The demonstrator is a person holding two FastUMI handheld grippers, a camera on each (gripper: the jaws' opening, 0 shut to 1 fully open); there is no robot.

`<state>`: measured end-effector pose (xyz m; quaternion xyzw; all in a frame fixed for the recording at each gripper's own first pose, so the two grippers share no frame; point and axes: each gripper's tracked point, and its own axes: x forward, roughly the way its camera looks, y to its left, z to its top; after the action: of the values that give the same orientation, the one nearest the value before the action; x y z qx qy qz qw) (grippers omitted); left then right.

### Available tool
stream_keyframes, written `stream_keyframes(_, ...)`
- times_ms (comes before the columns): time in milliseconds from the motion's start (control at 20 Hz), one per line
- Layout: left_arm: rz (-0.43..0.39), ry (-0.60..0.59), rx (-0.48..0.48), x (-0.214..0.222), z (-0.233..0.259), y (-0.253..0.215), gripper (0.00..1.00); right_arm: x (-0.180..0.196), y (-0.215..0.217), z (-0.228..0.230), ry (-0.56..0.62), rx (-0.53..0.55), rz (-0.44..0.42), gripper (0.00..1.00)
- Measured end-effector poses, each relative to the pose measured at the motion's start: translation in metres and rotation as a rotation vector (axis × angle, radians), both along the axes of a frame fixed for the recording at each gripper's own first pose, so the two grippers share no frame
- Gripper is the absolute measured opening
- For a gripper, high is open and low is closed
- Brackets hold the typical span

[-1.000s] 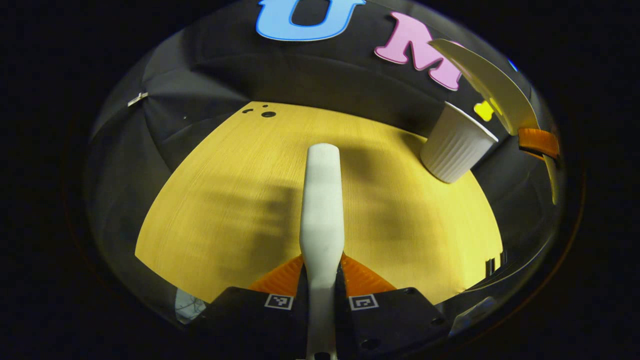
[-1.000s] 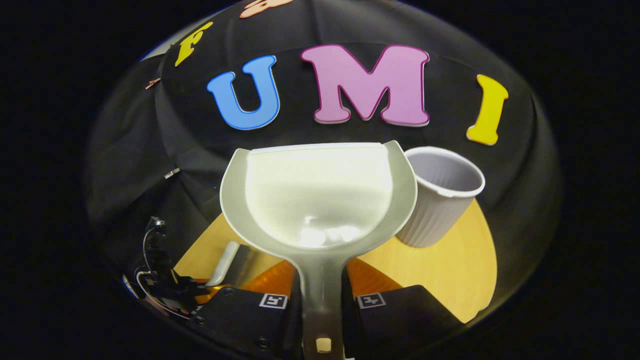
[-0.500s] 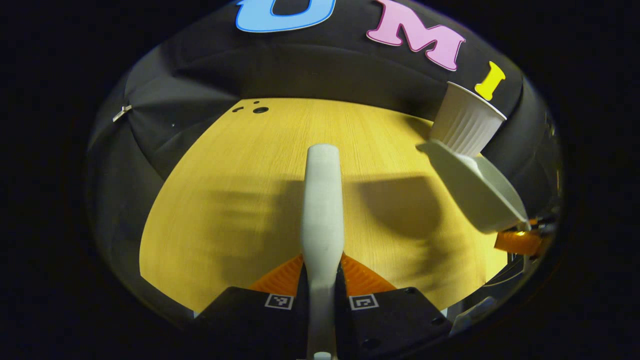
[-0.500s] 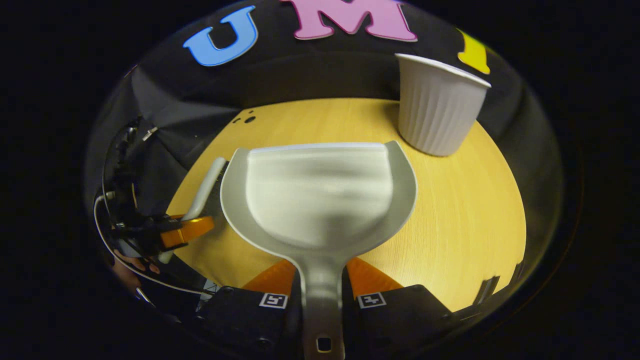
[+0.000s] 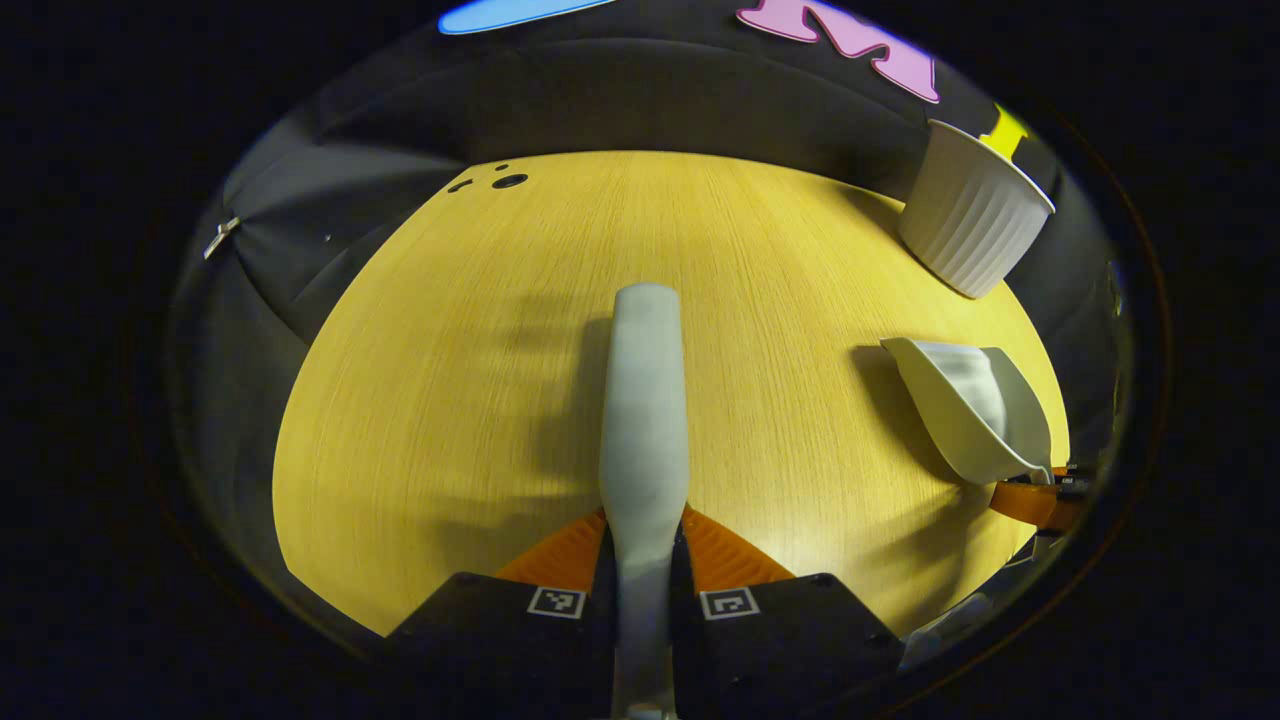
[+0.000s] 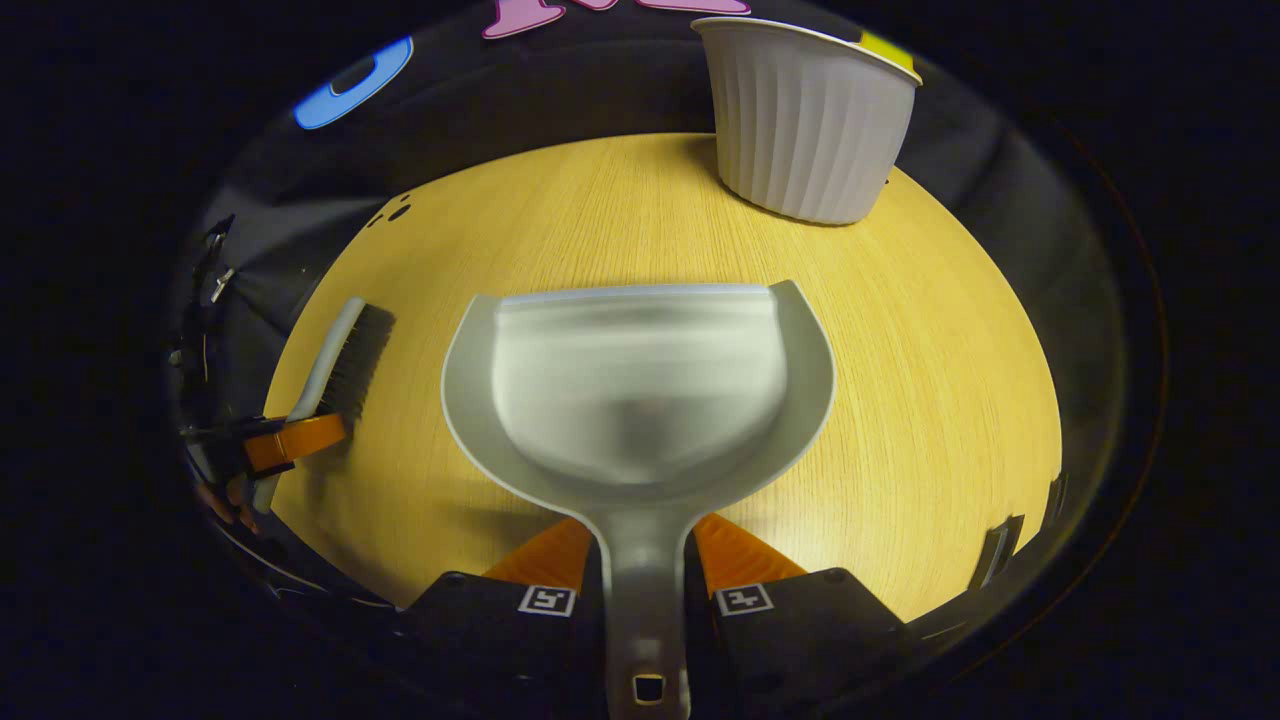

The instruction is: Pick up the small broom and dustpan from the desktop, sweep the trash into the dustpan with the broom, and then empty the trash into the garbage bin.

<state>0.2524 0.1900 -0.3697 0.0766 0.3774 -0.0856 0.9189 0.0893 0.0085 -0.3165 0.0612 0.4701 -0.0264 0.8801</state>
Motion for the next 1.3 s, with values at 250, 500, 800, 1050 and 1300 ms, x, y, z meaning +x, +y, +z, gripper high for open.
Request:
stream_keyframes(250,-0.003,0.035,0.061,-0.008,-0.010,-0.006,0.27,0.010,0.007,-0.004,0.011,-0.007,-0.002,0.37)
stream_keyframes(500,0.015,0.041,0.058,-0.017,-0.006,-0.006,0.38,0.010,0.016,0.003,0.016,0.043,0.008,0.40)
stream_keyframes(800,0.007,-0.037,0.014,-0.032,0.036,-0.010,0.95,0.016,0.013,0.034,-0.063,0.070,-0.010,1.00)
stream_keyframes(1050,-0.078,-0.270,-0.048,-0.069,0.119,-0.022,0.95,0.015,0.009,0.108,-0.278,0.015,-0.006,0.99)
stream_keyframes(1300,-0.107,-0.535,-0.096,-0.132,0.208,-0.023,0.95,0.002,0.010,0.214,-0.563,-0.028,0.003,0.99)
